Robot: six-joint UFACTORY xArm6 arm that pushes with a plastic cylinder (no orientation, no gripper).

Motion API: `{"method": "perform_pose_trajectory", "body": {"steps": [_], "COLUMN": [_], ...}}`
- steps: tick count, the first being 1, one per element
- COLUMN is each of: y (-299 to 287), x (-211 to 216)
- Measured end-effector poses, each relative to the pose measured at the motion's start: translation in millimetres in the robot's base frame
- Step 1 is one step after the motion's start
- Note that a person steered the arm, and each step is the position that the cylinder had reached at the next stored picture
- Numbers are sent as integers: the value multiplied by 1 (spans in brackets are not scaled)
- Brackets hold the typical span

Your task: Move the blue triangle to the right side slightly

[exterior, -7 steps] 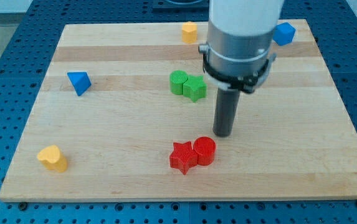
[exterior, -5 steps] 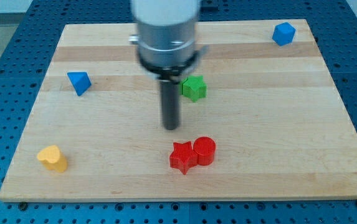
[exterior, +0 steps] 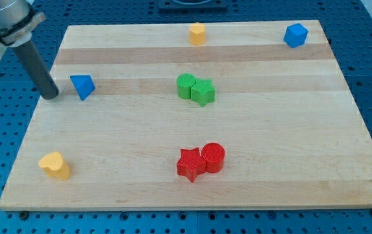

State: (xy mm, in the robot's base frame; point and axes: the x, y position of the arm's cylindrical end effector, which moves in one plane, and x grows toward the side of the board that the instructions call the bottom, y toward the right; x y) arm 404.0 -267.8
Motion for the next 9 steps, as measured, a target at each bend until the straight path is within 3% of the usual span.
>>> {"method": "perform_pose_trajectory", "body": {"steps": [1, 3, 4, 8, 9], "y": [37, 57, 89, 300, 312], "x": [-1, -69, -74, -138, -169]}}
